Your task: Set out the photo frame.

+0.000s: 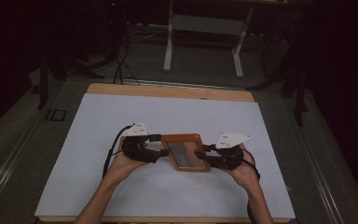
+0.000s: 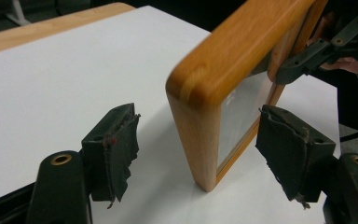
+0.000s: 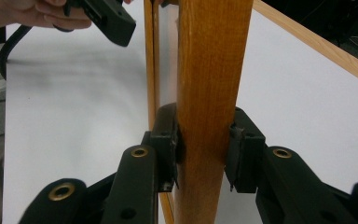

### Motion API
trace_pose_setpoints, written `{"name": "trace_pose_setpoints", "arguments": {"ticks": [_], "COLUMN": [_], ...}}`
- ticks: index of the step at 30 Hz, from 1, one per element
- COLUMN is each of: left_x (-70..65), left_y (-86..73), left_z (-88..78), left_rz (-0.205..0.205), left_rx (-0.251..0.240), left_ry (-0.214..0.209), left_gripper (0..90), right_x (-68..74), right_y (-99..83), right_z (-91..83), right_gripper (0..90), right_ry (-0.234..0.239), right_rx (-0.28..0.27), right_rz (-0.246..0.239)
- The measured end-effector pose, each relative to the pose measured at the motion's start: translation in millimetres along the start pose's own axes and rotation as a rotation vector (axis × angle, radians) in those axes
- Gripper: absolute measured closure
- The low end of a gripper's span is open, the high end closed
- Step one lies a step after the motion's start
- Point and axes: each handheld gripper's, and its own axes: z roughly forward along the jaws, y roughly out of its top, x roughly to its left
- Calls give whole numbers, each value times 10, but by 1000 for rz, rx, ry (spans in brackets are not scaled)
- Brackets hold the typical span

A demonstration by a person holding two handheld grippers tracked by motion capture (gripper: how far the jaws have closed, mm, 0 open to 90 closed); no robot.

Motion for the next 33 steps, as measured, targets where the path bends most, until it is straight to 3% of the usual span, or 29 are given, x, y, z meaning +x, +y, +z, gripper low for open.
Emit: {"name": "trace_pose_setpoints", "arguments": {"ticks": [6,12,15,18,33], "left_x": [-38,-83,-115,-127,-147], "left_y": [-38,-95,-112,-117,-121], "left_z": [185,368,416,419,397], "left_rz": [-3,3,13,19,32], "left_rx": [9,40,55,54,43], "left_ry": [-17,-45,-39,-19,-30], "left_gripper": [293,385,439,478,581], "right_x": [-11,-14,-27,-33,-75], "right_y": [-42,-63,-82,-96,-157], "right_z": [-18,-31,-39,-46,-70], "right_gripper": [675,673,672,671,648], "right_ry": [-9,-17,-19,-18,-17], "right_rx": [-4,1,1,3,11], "right_rz": [9,10,16,20,49]}}
